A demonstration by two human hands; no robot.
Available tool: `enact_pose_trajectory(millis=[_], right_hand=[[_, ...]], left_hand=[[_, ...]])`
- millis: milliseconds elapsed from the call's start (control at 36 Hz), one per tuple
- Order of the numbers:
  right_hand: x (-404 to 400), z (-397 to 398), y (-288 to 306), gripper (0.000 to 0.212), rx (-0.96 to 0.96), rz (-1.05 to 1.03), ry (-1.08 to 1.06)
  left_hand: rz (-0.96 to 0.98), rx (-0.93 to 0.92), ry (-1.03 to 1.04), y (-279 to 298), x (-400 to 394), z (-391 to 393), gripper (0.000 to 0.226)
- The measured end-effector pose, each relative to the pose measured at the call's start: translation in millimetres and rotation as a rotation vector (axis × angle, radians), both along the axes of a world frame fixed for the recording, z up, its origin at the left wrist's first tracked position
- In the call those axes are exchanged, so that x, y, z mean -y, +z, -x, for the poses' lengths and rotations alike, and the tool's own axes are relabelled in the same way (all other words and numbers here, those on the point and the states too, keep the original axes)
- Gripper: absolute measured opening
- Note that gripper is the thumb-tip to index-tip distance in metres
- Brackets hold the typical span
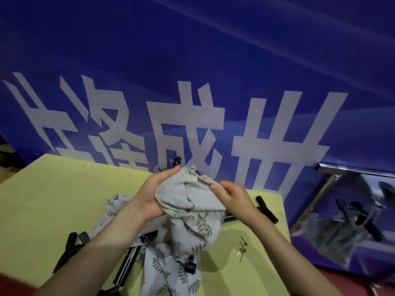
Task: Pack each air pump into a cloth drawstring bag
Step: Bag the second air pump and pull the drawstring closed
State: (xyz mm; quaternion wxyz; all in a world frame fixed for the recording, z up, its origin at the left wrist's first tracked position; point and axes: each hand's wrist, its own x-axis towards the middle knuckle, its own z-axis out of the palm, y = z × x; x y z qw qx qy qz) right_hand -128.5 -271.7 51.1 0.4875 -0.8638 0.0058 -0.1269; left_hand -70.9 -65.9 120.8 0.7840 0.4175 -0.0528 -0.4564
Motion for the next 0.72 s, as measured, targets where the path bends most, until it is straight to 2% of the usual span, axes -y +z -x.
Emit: enact_pose_trajectory(millis=[83,167,250,306,361,444,528,611,639,667,722], right_hand=[[-2.0,0.2,-23.5,0.043,-0.065,0.096,-0.025],[-2.1,0.4,-32.3,0.04,-0.197,0.088,-0.087],[-0.5,2.4,-36.9,0.032,-0.383,-0.08,-0.128],[-0.2,6.4,-43.1,0.024,-0.493,-0.267,-0.138],[1.0,10.6,-49.6,0.023,-0.559,-0.462,-0.135],[1.3,17.0,-52.4,0.01,-0.628,-0.856,-0.087],[0.2,22.2,-48.1,0.024,-0.708,-1.288,-0.043],[-4.0,26.2,-46.2,0.061,-0.698,-1.554,0.012],[-7.2,28.7,-40.7,0.066,-0.694,-1.607,0.06],[-9.0,30.2,-36.9,0.06,-0.688,-1.645,0.094],[-12.1,31.6,-27.3,0.032,-0.683,-1.75,0.051]], left_hand=[[-0.111,0.003,0.076,-15.2,0.8,5.9,0.036],[-0.217,0.103,0.142,-31.3,-5.7,4.5,0.036],[-0.494,0.358,0.088,-47.4,-21.0,2.2,0.037],[-0.619,0.431,0.038,-60.4,-31.1,0.9,0.034],[-0.609,0.384,-0.022,-71.0,-37.6,0.8,0.028],[-0.506,0.218,-0.022,-73.6,-41.0,2.5,0.02],[-0.341,0.027,0.087,-76.2,-41.2,2.5,0.026],[-0.224,-0.137,0.195,-82.4,-38.6,2.3,0.034],[-0.187,-0.186,0.226,-84.3,-37.5,2.9,0.038],[-0.16,-0.232,0.258,-86.9,-36.4,3.2,0.04],[-0.118,-0.277,0.31,-92.3,-33.8,2.3,0.043]])
